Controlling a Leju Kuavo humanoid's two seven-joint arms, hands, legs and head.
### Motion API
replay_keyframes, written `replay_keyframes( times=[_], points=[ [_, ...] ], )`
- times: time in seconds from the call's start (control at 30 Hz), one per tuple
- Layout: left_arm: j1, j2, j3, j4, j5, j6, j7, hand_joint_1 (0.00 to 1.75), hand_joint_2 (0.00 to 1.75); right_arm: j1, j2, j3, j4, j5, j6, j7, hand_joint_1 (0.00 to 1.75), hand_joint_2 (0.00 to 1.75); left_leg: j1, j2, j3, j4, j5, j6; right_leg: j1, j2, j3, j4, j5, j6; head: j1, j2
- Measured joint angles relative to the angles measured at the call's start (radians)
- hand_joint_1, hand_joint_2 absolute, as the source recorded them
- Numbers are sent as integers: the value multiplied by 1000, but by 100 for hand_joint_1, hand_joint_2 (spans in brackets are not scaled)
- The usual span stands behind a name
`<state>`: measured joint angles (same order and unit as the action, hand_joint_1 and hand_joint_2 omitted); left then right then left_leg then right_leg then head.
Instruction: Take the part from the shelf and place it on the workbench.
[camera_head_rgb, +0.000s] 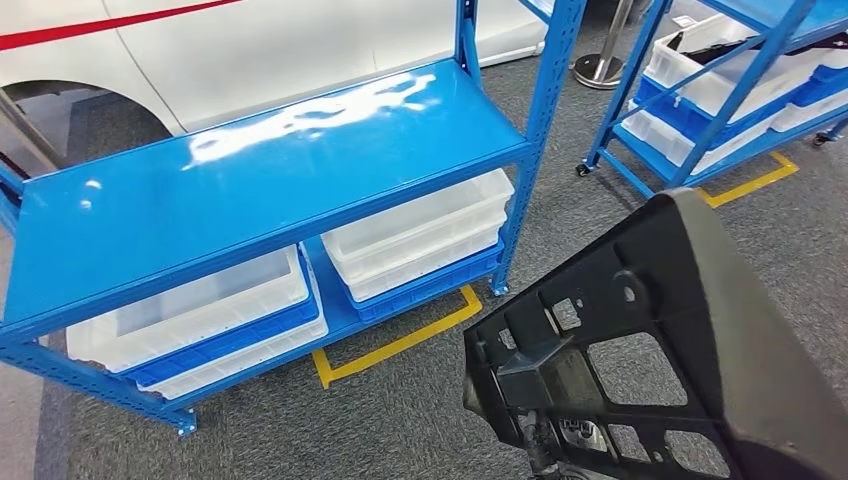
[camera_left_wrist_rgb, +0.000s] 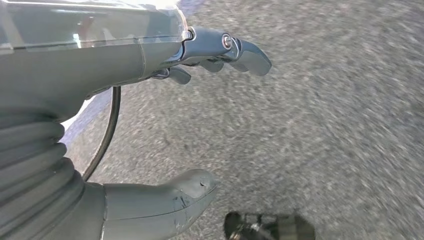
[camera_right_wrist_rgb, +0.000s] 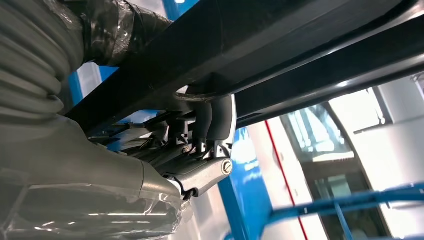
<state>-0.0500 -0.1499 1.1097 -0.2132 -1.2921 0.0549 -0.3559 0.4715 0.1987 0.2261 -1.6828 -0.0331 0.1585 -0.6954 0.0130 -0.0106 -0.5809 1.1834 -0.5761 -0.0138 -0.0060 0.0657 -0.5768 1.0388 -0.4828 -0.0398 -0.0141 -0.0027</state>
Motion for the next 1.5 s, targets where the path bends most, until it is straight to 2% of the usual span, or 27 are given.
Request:
replay_keyframes(
  times=[0.07,0.13,0.2,0.27,0.33,0.4,0.43,0.47,0.53,0.6,0.63,0.7,0.73,0.8,0.87,0.93,0.97,1.0,1.07,1.13,1.17,1.23,1.3,1.37,1.4,1.47,1.5],
  points=[
    [-1,2,6,0,0,-4,0,0,175,1,14,-19,-2,22,0,0,175,175,1,-58,51,-128,58,12,0,27,-4,4,2,5,0,0],
    [-1,4,12,0,0,-6,0,0,175,3,25,-35,-6,32,1,0,175,175,0,-91,68,-177,65,17,-5,52,-18,6,9,17,0,0],
    [-1,4,14,0,0,-7,0,0,175,8,34,-49,-13,35,2,0,175,175,1,-69,70,-190,68,20,-8,72,-28,4,17,32,0,0],
    [-3,4,15,0,-1,-8,0,0,175,11,38,-60,-18,38,2,0,175,175,6,-41,76,-205,77,29,-4,32,-42,29,-1,42,1,0],
    [-3,4,16,0,-2,-9,-1,0,175,11,41,-69,-23,44,3,-1,175,175,7,-9,79,-211,80,34,-1,-34,-87,124,-60,48,2,0],
    [0,5,17,0,-3,-10,-4,0,175,12,46,-80,-30,52,3,0,175,175,5,26,79,-209,77,35,-5,-57,-138,236,-109,53,3,0],
    [1,5,18,0,-4,-11,-6,0,175,12,48,-85,-33,57,3,0,175,175,5,43,79,-207,74,34,-6,-61,-145,256,-110,54,2,0],
    [1,5,19,0,-4,-12,-8,0,175,13,50,-90,-35,62,3,0,175,175,5,58,80,-205,71,32,-7,-65,-132,238,-92,55,3,0],
    [-1,4,20,0,-6,-15,-9,0,175,16,56,-99,-41,77,-2,0,175,175,4,84,84,-200,64,27,-6,-90,-60,118,-37,50,2,0],
    [-2,3,20,0,-8,-17,-4,0,175,19,65,-107,-52,106,-23,0,175,175,0,101,86,-194,55,18,1,-116,-7,22,-12,40,2,0],
    [-3,2,21,0,-9,-18,-1,0,175,21,70,-112,-59,131,-46,-1,175,175,-2,108,88,-193,53,13,5,-120,-1,8,-15,34,2,0],
    [-4,3,21,0,-11,-19,2,0,175,28,85,-127,-72,215,-139,-1,175,175,-3,122,94,-193,50,5,8,-103,-5,7,-14,24,2,0],
    [-5,3,22,0,-13,-19,2,0,175,33,94,-135,-79,285,-223,-1,175,175,-2,115,95,-189,43,1,6,-95,-5,5,-12,19,2,0],
    [-3,2,22,0,-20,-18,1,0,175,43,112,-144,-92,454,-443,5,175,175,2,74,73,-135,1,-6,1,-80,-4,-1,-8,7,2,0],
    [3,2,22,0,-27,-17,0,0,175,52,126,-148,-100,620,-653,28,175,175,3,30,14,-4,-67,-9,2,-60,-4,-3,-6,0,2,0],
    [9,4,23,0,-36,-14,0,0,175,63,134,-158,-114,774,-778,74,175,175,2,19,-37,96,-91,-7,6,-33,-3,-2,-6,-2,2,0],
    [11,4,23,0,-40,-13,0,0,175,68,137,-166,-125,843,-811,97,175,175,1,16,-40,92,-71,-3,8,-18,-2,-1,-6,-2,2,0],
    [11,4,23,0,-43,-12,-1,0,175,73,138,-177,-138,899,-832,115,175,175,0,9,-25,48,-33,4,10,-3,1,0,-6,-2,2,0],
    [10,5,23,0,-46,-11,-1,0,175,80,141,-194,-160,949,-845,131,175,175,-3,-35,25,-87,44,21,12,24,3,1,-6,-1,2,0],
    [10,7,23,1,-48,-10,-1,0,175,83,145,-204,-175,956,-850,140,175,175,-5,-72,56,-165,69,31,8,48,-4,3,-3,5,2,0],
    [9,8,23,1,-49,-9,-1,0,175,86,147,-209,-180,957,-852,142,175,175,-6,-73,59,-174,66,33,5,60,-9,2,1,12,1,0],
    [6,8,23,1,-50,-9,-1,0,175,93,149,-218,-189,959,-855,145,175,175,-6,-51,68,-192,71,36,1,69,-17,2,5,25,1,0],
    [6,7,23,1,-51,-8,-2,0,175,96,149,-224,-196,962,-857,145,175,175,-2,-23,77,-213,83,44,5,18,-36,43,-24,36,3,0],
    [9,7,24,1,-52,-8,-2,0,175,96,149,-230,-201,968,-857,148,175,175,-2,8,81,-221,86,50,3,-42,-90,156,-88,46,4,0],
    [10,7,24,1,-54,-8,-2,0,175,97,149,-234,-205,973,-857,152,175,175,-3,24,81,-220,85,51,-1,-51,-121,218,-113,52,4,0],
    [10,7,25,1,-59,-8,-1,0,175,100,149,-246,-216,983,-857,162,175,175,-4,56,81,-218,81,49,-13,-59,-140,260,-112,63,4,0],
    [9,7,25,1,-61,-8,-1,0,175,102,149,-252,-224,987,-857,165,175,175,-3,69,82,-216,78,46,-17,-65,-119,222,-85,68,4,0]
  ],
)
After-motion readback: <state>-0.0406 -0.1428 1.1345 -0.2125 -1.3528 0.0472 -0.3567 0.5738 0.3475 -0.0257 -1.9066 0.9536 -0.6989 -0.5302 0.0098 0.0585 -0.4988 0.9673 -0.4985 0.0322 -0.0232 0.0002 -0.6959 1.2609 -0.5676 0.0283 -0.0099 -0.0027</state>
